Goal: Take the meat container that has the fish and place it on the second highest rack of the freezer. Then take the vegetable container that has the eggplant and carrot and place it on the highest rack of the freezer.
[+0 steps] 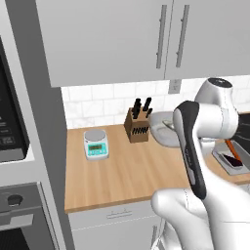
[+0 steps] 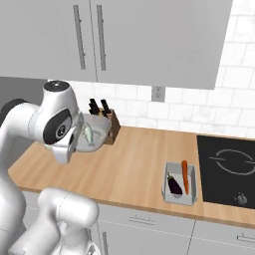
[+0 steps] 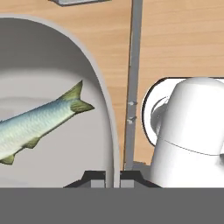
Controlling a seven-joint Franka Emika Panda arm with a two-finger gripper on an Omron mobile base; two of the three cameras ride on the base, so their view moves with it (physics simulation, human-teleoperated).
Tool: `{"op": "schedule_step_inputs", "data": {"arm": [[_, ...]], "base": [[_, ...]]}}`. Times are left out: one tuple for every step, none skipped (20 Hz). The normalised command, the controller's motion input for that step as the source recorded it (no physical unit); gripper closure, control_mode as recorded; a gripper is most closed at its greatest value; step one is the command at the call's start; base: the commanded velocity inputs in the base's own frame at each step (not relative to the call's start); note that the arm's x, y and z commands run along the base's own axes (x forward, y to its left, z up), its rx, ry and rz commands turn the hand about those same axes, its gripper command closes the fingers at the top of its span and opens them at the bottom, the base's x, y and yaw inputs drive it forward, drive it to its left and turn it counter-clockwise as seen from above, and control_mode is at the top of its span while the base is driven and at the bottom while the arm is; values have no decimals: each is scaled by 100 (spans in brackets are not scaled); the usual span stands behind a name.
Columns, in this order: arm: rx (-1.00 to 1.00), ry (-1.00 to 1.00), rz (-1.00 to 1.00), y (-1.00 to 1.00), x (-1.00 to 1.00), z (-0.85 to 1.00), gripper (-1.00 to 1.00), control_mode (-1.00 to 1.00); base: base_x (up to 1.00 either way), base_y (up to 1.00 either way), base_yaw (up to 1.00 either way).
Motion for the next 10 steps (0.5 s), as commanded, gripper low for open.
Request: {"op": "schedule_step_inputs", "data": {"arm": [[0, 7, -5, 0, 0, 67, 100, -100], [0, 6, -5, 0, 0, 55, 100, -100], [0, 3, -7, -9, -13, 45, 100, -100], [0, 0, -7, -14, -21, 30, 100, -100], [-3, 0, -11, -13, -26, 26, 100, -100], [-7, 0, -11, -2, -19, 15, 100, -100], [-6, -2, -7, 0, -14, 6, 100, -100], [-1, -12, 0, -3, -12, 2, 100, -100], [0, -17, 0, -2, -5, 2, 100, -100], [0, -29, 4, -2, -6, 0, 100, -100]], "base": [[0, 0, 0], [0, 0, 0], [0, 0, 0], [0, 0, 0], [0, 0, 0], [0, 0, 0], [0, 0, 0], [0, 0, 0], [0, 0, 0], [0, 0, 0]]}}
